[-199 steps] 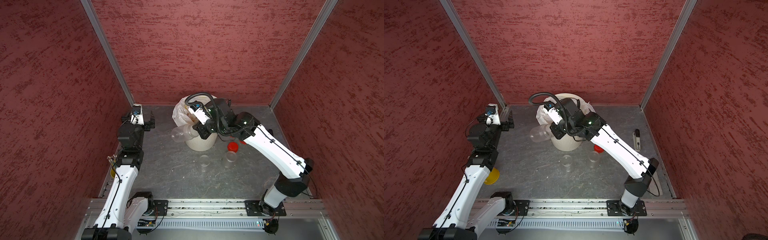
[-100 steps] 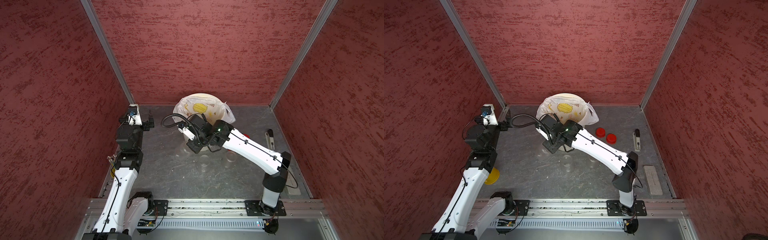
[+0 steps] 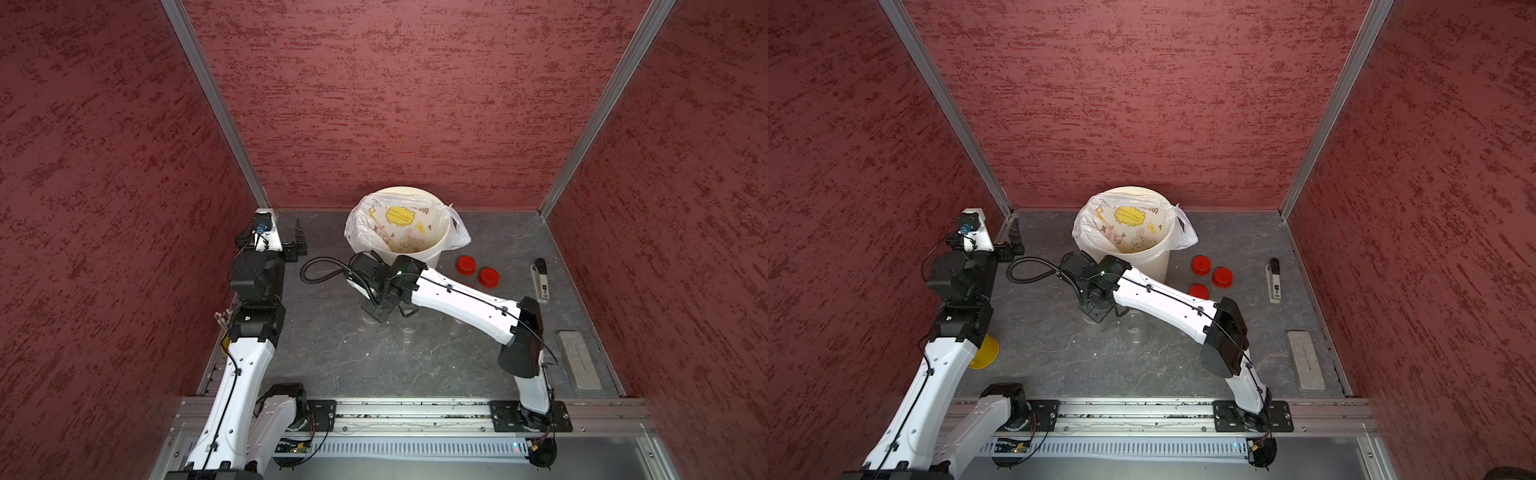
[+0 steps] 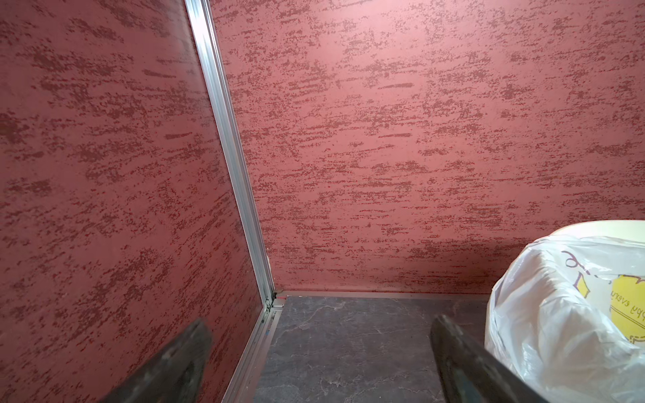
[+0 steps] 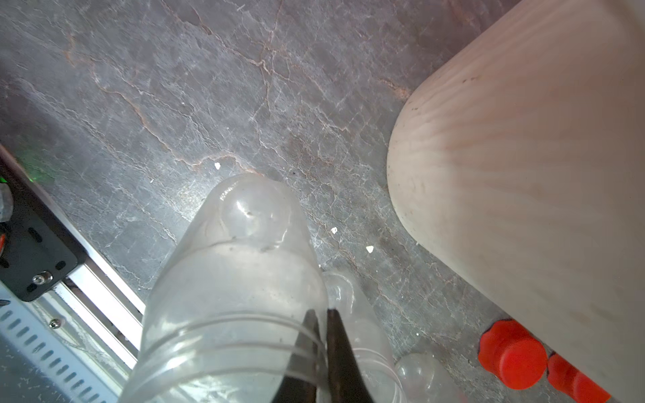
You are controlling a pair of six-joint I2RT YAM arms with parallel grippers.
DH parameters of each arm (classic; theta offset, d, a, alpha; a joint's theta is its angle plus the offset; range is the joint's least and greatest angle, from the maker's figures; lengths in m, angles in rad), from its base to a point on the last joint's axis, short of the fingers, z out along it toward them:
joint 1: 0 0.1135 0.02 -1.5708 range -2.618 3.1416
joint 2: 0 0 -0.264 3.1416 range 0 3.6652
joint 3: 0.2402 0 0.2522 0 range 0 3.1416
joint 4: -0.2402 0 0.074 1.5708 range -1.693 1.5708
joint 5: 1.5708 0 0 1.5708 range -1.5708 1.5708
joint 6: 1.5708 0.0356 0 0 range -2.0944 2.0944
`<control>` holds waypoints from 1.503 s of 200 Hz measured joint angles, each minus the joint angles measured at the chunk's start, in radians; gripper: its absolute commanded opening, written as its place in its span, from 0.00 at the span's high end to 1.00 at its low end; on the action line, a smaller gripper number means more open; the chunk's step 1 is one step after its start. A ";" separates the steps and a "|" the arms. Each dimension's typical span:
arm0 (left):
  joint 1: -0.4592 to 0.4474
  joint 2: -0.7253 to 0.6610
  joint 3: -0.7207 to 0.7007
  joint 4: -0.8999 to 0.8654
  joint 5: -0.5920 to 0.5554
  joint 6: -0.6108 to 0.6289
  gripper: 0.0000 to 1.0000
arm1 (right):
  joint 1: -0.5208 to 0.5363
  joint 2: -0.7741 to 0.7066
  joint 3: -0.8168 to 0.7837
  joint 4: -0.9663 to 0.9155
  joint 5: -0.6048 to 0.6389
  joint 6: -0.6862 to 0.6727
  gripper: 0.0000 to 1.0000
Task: Empty moldy tea leaves from jars
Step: Place the jar at the center of the board.
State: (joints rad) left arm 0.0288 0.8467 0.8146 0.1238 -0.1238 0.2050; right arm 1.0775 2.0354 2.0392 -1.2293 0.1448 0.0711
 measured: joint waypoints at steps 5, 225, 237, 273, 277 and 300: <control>0.000 0.000 0.000 0.000 -0.001 0.000 0.00 | 0.000 0.004 0.000 0.000 0.002 0.000 1.00; 0.000 -0.009 0.000 -0.003 -0.001 -0.006 0.00 | 0.005 0.094 -0.016 0.008 0.016 -0.021 0.88; 0.000 -0.009 0.000 -0.003 -0.001 -0.006 0.00 | 0.005 0.094 -0.025 0.012 0.015 -0.024 0.86; 0.000 -0.009 0.000 -0.003 -0.001 -0.006 0.00 | 0.005 0.095 -0.036 0.026 0.007 -0.027 0.82; 0.000 -0.009 0.000 -0.003 -0.001 -0.006 0.00 | 0.005 0.095 -0.036 0.028 0.006 -0.027 0.82; 0.000 -0.009 0.000 -0.003 -0.001 -0.006 0.00 | 0.005 0.095 -0.036 0.035 0.005 -0.027 0.77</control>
State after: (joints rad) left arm 0.0288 0.8375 0.8146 0.1204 -0.1249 0.1986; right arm 1.0828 2.1304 2.0033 -1.1938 0.1493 0.0437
